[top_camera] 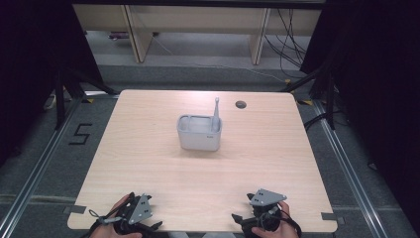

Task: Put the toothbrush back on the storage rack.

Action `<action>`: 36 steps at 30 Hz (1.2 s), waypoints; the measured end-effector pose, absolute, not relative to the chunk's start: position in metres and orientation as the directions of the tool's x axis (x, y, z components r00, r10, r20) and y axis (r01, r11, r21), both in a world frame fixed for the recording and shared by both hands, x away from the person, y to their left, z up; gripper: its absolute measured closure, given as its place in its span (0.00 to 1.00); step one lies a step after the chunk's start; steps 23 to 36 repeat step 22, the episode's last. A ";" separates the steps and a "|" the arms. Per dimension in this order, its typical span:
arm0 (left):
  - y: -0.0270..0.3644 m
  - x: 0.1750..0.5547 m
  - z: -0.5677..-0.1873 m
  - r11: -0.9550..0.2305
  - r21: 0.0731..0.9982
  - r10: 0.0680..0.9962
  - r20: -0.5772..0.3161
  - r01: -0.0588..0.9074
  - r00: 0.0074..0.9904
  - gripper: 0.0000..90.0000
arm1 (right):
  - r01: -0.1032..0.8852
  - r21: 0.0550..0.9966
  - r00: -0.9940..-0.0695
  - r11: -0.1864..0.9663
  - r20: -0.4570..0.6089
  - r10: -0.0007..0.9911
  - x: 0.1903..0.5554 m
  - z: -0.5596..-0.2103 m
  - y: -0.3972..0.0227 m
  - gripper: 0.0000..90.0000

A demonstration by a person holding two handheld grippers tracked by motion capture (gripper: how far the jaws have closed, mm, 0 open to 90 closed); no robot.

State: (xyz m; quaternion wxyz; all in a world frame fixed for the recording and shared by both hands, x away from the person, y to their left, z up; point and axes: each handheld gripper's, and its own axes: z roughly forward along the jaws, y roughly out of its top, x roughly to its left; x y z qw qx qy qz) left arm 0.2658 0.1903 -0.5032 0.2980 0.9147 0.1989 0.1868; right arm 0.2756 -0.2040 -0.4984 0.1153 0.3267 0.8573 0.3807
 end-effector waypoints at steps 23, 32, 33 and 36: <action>0.190 0.266 -0.503 -0.745 0.617 0.473 0.224 0.251 0.852 0.17 | 0.478 0.710 -0.764 0.517 0.046 0.643 0.274 -0.499 -0.201 0.18; 0.190 0.266 -0.503 -0.745 0.617 0.473 0.224 0.251 0.852 0.17 | 0.478 0.710 -0.764 0.517 0.046 0.643 0.274 -0.499 -0.201 0.18; 0.190 0.266 -0.503 -0.745 0.617 0.473 0.224 0.251 0.852 0.17 | 0.478 0.710 -0.764 0.517 0.046 0.643 0.274 -0.499 -0.201 0.18; 0.190 0.266 -0.503 -0.745 0.617 0.473 0.224 0.251 0.852 0.17 | 0.478 0.710 -0.764 0.517 0.046 0.643 0.274 -0.499 -0.201 0.18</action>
